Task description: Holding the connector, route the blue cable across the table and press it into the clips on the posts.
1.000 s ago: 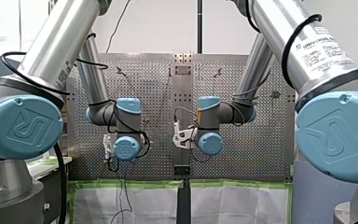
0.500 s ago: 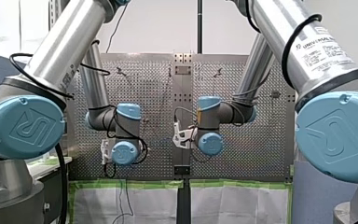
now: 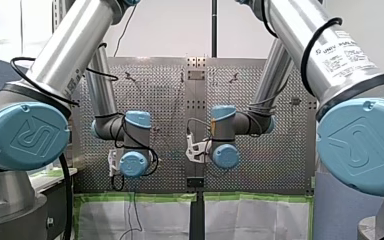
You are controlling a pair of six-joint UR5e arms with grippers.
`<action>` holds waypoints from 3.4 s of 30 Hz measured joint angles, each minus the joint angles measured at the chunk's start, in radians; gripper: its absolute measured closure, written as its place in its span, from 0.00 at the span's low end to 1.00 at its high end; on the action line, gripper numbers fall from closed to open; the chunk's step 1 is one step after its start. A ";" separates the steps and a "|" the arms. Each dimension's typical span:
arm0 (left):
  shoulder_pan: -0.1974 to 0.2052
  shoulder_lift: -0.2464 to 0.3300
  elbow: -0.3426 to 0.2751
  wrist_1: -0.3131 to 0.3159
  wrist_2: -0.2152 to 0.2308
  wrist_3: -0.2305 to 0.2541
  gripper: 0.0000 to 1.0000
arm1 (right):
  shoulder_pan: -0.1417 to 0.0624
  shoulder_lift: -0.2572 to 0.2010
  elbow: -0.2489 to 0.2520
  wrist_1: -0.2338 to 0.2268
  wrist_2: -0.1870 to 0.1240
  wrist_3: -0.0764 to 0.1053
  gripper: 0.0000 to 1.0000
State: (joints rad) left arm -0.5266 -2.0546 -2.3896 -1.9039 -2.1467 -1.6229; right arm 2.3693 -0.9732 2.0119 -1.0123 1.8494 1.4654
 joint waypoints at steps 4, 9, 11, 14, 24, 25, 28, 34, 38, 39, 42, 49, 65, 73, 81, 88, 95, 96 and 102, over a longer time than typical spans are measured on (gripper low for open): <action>0.000 0.000 0.000 0.000 0.000 0.000 1.00 | 0.000 0.040 -0.001 0.040 0.005 -0.001 1.00; 0.000 0.000 0.000 0.000 0.000 0.000 1.00 | 0.000 0.076 -0.001 0.086 0.005 -0.002 1.00; 0.000 0.000 0.000 0.000 0.000 0.000 1.00 | 0.000 0.081 -0.001 0.104 0.005 -0.002 1.00; 0.000 0.000 0.000 0.000 0.000 0.000 1.00 | 0.000 0.083 -0.001 0.132 0.005 -0.002 1.00; 0.010 0.016 -0.010 -0.016 0.011 0.016 1.00 | 0.004 0.074 -0.011 0.169 0.008 0.008 1.00; 0.011 0.022 -0.012 -0.022 0.011 0.022 1.00 | 0.007 0.067 -0.018 0.175 0.008 0.015 1.00; 0.015 0.045 -0.014 -0.045 0.011 0.042 1.00 | 0.010 0.047 -0.038 0.194 0.002 0.035 1.00; 0.029 0.095 -0.011 -0.095 -0.011 0.029 1.00 | 0.004 0.000 -0.086 0.241 -0.039 0.082 1.00; 0.037 0.126 0.003 -0.126 -0.039 0.014 1.00 | 0.001 -0.032 -0.118 0.273 -0.071 0.114 1.00; 0.039 0.136 0.011 -0.136 -0.049 0.014 1.00 | 0.001 -0.041 -0.126 0.281 -0.080 0.123 1.00; 0.047 0.164 0.037 -0.164 -0.076 0.020 1.00 | 0.002 -0.071 -0.157 0.312 -0.110 0.153 1.00; 0.059 0.228 0.099 -0.228 -0.137 0.025 1.00 | 0.017 -0.144 -0.230 0.383 -0.178 0.184 1.00; 0.104 0.368 0.154 -0.368 -0.193 0.020 1.00 | 0.032 -0.180 -0.365 0.458 -0.229 0.213 1.00; 0.166 0.440 0.165 -0.440 -0.135 -0.019 1.00 | 0.058 -0.150 -0.435 0.498 -0.234 0.224 1.00; 0.237 0.511 0.200 -0.511 -0.064 -0.038 1.00 | 0.075 -0.140 -0.503 0.549 -0.234 0.232 1.00; 0.300 0.573 0.236 -0.574 -0.007 -0.035 1.00 | 0.083 -0.126 -0.565 0.595 -0.234 0.247 1.00; 0.340 0.629 0.285 -0.629 0.019 -0.027 1.00 | 0.092 -0.100 -0.624 0.645 -0.235 0.254 1.00; 0.344 0.639 0.292 -0.639 0.024 -0.027 1.00 | 0.093 -0.095 -0.632 0.652 -0.235 0.255 1.00; 0.363 0.636 0.327 -0.688 0.050 -0.024 1.00 | 0.104 -0.064 -0.684 0.693 -0.235 0.256 1.00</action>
State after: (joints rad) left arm -0.1632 -1.4186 -2.0629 -2.5921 -2.0968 -1.6468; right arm 2.4733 -1.0370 1.3276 -0.3190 1.6139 1.7219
